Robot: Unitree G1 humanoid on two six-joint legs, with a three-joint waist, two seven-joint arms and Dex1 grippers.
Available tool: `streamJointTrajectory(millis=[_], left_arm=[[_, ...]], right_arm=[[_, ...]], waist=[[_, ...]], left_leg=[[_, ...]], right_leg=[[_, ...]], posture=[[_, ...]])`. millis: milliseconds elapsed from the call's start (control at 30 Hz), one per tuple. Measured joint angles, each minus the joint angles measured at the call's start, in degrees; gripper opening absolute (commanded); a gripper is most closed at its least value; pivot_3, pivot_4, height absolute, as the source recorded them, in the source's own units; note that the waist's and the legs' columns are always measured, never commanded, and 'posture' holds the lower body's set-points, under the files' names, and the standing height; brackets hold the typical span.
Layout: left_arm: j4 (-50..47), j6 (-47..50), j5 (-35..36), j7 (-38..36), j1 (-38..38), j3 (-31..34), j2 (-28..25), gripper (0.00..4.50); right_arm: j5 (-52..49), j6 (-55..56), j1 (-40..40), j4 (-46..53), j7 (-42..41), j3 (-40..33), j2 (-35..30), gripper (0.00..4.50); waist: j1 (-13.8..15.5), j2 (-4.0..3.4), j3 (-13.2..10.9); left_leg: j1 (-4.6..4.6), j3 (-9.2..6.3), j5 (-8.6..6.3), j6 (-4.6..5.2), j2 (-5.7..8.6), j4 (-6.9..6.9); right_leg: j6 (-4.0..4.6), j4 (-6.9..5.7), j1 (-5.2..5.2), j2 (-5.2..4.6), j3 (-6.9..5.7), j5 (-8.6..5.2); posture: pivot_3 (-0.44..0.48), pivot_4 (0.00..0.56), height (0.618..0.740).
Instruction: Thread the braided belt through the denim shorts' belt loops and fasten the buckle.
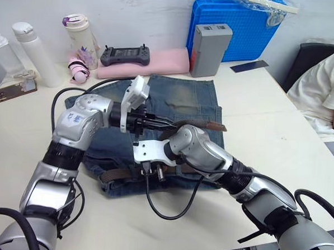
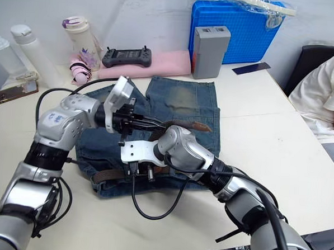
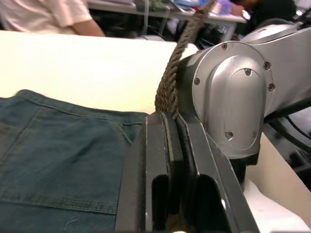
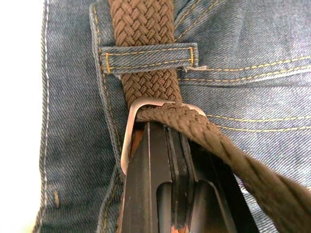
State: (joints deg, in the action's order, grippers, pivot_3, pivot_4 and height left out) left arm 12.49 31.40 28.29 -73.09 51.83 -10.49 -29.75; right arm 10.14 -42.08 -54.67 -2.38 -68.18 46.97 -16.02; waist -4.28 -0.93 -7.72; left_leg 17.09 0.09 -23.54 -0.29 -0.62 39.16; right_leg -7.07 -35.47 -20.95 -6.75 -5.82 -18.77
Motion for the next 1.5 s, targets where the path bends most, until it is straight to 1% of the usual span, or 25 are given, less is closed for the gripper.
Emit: streamJointTrajectory(millis=[100, 200, 233, 300, 400, 467, 567, 700, 867, 933, 967, 1067, 1133, 1233, 1267, 1300, 1333, 1367, 1400, 1500], left_arm=[[5.0, -2.2, -2.6, -3.6, 3.8, -1.7, 2.7, 0.00], [11.5, -4.5, -5.5, -5.3, 8.0, -2.4, 7.2, 0.00], [15.3, -5.8, -6.6, -5.6, 10.0, -2.4, 10.1, 0.00], [19.1, -7.1, -8.3, -5.9, 11.7, -2.4, 12.8, 0.00], [23.5, -9.3, -10.5, -6.0, 12.4, -1.7, 16.1, 0.00], [25.6, -10.3, -11.8, -5.4, 12.4, -0.9, 18.3, 0.00], [27.3, -10.6, -13.0, -4.5, 12.4, 0.1, 20.5, 0.00], [29.0, -11.0, -14.3, -4.1, 12.4, 1.6, 22.6, 0.00], [29.2, -11.4, -14.9, -3.3, 12.4, 3.1, 23.3, 0.00], [29.2, -11.9, -15.0, -1.8, 12.4, 3.5, 23.4, 0.00], [28.9, -12.5, -15.0, -1.0, 12.0, 4.0, 23.2, 0.00], [22.5, -14.8, -15.0, 1.2, 7.9, 6.2, 19.7, 0.00], [14.8, -15.6, -15.0, 3.0, 3.4, 7.4, 15.8, 0.00], [2.3, -15.6, -14.9, 6.8, -6.4, 11.0, 9.6, 0.00], [-4.2, -15.1, -14.5, 8.9, -12.7, 13.4, 6.7, 0.00], [-5.4, -15.0, -14.4, 9.5, -14.2, 14.2, 6.1, 0.00], [-10.6, -14.8, -14.2, 11.4, -18.8, 16.0, 4.4, 0.00], [-13.3, -14.7, -13.9, 12.1, -21.3, 17.0, 3.7, 0.00], [-18.0, -14.3, -13.9, 13.9, -25.4, 18.4, 2.5, 0.00], [-27.2, -13.4, -13.7, 17.8, -34.2, 20.5, 1.2, 0.00]], right_arm=[[2.0, 1.1, 0.3, 0.0, -1.1, 0.0, 0.1, 0.01], [3.8, 1.8, 0.6, 0.1, -2.0, -0.1, -0.1, 0.01], [4.7, 2.0, 0.8, 0.1, -2.6, -0.1, -0.2, 0.01], [5.4, 2.1, 1.3, 0.1, -2.8, -0.3, -0.1, 0.01], [6.8, 2.0, 2.0, 0.2, -3.5, -0.5, -0.1, 0.01], [7.9, 1.7, 2.3, 0.2, -4.1, -0.7, -0.2, 0.01], [9.3, 1.4, 2.9, 0.2, -5.0, -1.1, -0.2, 0.01], [11.3, 1.6, 3.9, 0.2, -5.9, -1.9, -0.1, 0.01], [12.8, 2.4, 4.3, 0.1, -7.1, -3.1, -0.1, 0.01], [12.9, 3.7, 5.3, 0.0, -6.5, -4.9, -0.1, 0.01], [12.8, 4.2, 5.8, 0.0, -5.8, -5.8, 0.1, 0.01], [12.4, 6.0, 8.7, 0.3, -2.3, -8.7, 1.9, 0.01], [12.1, 6.2, 11.3, 2.2, 0.4, -10.2, 2.1, 0.01], [11.0, 5.8, 15.7, 7.1, 3.6, -12.5, 1.7, 0.01], [10.0, 5.4, 17.9, 10.1, 4.7, -14.0, 1.1, 0.01], [9.8, 5.3, 18.3, 11.0, 4.9, -14.6, 0.8, 0.01], [9.0, 4.6, 19.8, 13.3, 5.5, -15.4, 0.2, 0.01], [8.8, 4.5, 20.7, 14.7, 5.9, -16.1, -0.3, 0.01], [8.2, 4.3, 22.7, 16.9, 6.8, -17.2, -1.1, 0.01], [6.2, 3.0, 27.3, 22.1, 9.5, -20.5, -2.2, 0.01]], waist=[[0.3, -0.13, 0.1], [1.1, -0.27, 0.2], [1.3, -0.34, 0.3], [1.4, -0.47, 0.4], [1.7, -0.91, 0.7], [2.0, -0.96, 0.8], [2.7, -1.00, 0.9], [2.9, -1.06, 0.9], [3.0, -1.08, 0.9], [2.9, -1.09, 0.9], [2.8, -0.98, 0.8], [2.2, -0.74, 0.5], [1.7, -0.83, 0.3], [1.4, -0.86, -0.1], [1.5, -0.76, -0.4], [1.6, -0.69, -0.4], [1.9, -0.66, -0.5], [2.1, -0.50, -0.5], [2.4, -0.50, -0.5], [3.1, -0.44, -0.8]], left_leg=[[-0.01, -0.07, 0.00, 0.00, 0.00, 0.00], [-0.04, -0.15, 0.00, -0.01, 0.00, 0.03], [-0.09, -0.20, -0.01, -0.02, 0.01, 0.03], [-0.13, -0.23, -0.01, -0.02, 0.01, 0.03], [-0.15, -0.28, -0.02, -0.01, 0.05, 0.00], [-0.24, -0.30, -0.02, 0.00, 0.06, 0.00], [-0.38, -0.33, -0.03, -0.02, 0.09, -0.02], [-0.88, -0.75, -0.12, -0.09, 0.22, -0.13], [-0.78, -1.20, -0.11, -0.11, 0.45, -0.13], [-0.74, -1.25, -0.06, -0.13, 0.52, -0.13], [-0.74, -1.25, -0.03, -0.16, 0.52, -0.14], [-0.76, -1.29, 0.03, -0.31, 0.47, -0.24], [-0.82, -1.30, 0.05, -0.44, 0.39, -0.37], [-0.74, -1.31, 0.10, -0.53, 0.37, -0.64], [-0.44, -1.31, 0.11, -0.53, 0.39, -0.71], [-0.25, -1.32, 0.12, -0.52, 0.41, -0.71], [0.37, -1.56, 0.12, -0.50, 0.51, -0.51], [0.52, -1.91, 0.11, -0.47, 0.71, -0.46], [0.73, -2.56, 0.08, -0.43, 0.97, -0.39], [1.22, -3.18, 0.01, -0.30, 1.31, -0.26]], right_leg=[[0.00, 0.04, 0.03, 0.00, 0.01, 0.00], [0.01, 0.09, 0.13, 0.02, -0.01, 0.01], [0.01, 0.19, 0.28, 0.02, -0.06, 0.02], [-0.01, 0.42, 0.38, 0.02, -0.07, 0.07], [-0.05, 0.46, 0.43, -0.01, -0.07, 0.09], [-0.05, 0.49, 0.53, -0.01, -0.09, 0.10], [-0.06, 0.63, 0.66, -0.05, -0.08, 0.10], [-0.11, 1.02, 1.46, -0.10, -0.14, 0.12], [-0.16, 1.12, 1.52, -0.21, 0.06, 0.14], [-0.16, 1.09, 1.51, -0.35, 0.06, 0.14], [-0.17, 1.08, 1.50, -0.38, 0.06, 0.15], [-0.16, 0.99, 1.40, -0.62, 0.21, 0.14], [-0.08, 0.95, 1.33, -0.56, 0.41, 0.11], [-0.01, 0.91, 1.01, -0.50, 0.56, 0.06], [0.00, 0.91, 0.62, -0.48, 0.59, 0.06], [0.00, 0.80, 0.39, -0.48, 0.64, 0.06], [0.00, 0.57, -0.20, -0.43, 0.61, 0.06], [0.00, 0.44, -0.47, -0.44, 0.69, 0.07], [0.00, 0.46, -0.66, -0.44, 0.67, 0.07], [-0.07, 0.61, -0.79, -0.47, 0.51, 0.10]], posture=[[0.000, 0.150, 0.740], [0.000, 0.150, 0.740], [0.000, 0.150, 0.740], [0.000, 0.150, 0.740], [0.000, 0.150, 0.740], [0.000, 0.150, 0.740], [0.000, 0.150, 0.740], [0.000, 0.150, 0.740], [0.000, 0.150, 0.740], [0.000, 0.150, 0.740], [0.000, 0.150, 0.740], [0.000, 0.150, 0.740], [0.000, 0.150, 0.740], [0.000, 0.150, 0.740], [0.000, 0.150, 0.740], [0.000, 0.150, 0.740], [0.000, 0.150, 0.740], [0.000, 0.150, 0.740], [0.000, 0.150, 0.740], [0.000, 0.150, 0.740]])
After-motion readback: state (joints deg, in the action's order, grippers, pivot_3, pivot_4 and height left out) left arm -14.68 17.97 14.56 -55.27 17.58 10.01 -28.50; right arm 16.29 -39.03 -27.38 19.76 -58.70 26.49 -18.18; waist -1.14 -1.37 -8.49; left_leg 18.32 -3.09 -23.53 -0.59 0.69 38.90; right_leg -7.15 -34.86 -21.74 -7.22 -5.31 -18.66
